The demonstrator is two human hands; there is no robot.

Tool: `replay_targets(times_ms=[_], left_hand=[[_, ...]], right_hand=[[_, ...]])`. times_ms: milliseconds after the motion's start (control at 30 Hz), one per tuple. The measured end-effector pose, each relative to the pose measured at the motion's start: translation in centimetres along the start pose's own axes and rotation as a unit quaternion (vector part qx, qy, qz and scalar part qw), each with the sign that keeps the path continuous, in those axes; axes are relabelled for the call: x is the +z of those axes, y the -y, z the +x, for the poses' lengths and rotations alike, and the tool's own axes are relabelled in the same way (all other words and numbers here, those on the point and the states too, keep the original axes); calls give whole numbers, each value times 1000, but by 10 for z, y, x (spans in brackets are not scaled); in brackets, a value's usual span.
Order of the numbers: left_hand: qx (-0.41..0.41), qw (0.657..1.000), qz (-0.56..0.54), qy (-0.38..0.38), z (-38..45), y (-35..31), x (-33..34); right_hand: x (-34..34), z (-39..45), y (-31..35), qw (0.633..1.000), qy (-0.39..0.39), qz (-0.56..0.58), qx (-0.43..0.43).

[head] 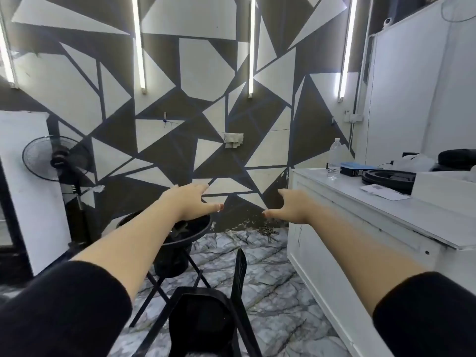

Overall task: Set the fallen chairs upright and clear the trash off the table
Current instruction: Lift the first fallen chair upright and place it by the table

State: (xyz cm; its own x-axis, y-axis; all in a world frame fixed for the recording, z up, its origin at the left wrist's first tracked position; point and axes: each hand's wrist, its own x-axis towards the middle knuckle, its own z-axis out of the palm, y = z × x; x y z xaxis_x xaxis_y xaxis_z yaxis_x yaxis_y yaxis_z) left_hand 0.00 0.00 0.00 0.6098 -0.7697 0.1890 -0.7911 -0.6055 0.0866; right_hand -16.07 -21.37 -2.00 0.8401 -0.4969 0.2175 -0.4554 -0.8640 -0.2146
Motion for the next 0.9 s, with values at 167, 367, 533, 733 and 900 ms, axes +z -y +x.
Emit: replay_targets(times_ms=[167, 367, 533, 733, 900], left_hand=[[-6, 999, 25, 20, 27, 21, 29], [-8, 998, 45, 37, 78, 47, 63], [-4, 998, 32, 60, 116, 61, 84], [6, 996, 5, 85, 159, 70, 114], [16, 995, 36, 90, 184, 58, 134]], right_hand=[[36, 27, -3, 999, 34, 10, 9], [77, 77, -4, 998, 61, 8, -5], [103, 120, -5, 997, 83, -4, 4], [130, 156, -14, 995, 103, 2, 13], [145, 170, -39, 993, 119, 14, 18]])
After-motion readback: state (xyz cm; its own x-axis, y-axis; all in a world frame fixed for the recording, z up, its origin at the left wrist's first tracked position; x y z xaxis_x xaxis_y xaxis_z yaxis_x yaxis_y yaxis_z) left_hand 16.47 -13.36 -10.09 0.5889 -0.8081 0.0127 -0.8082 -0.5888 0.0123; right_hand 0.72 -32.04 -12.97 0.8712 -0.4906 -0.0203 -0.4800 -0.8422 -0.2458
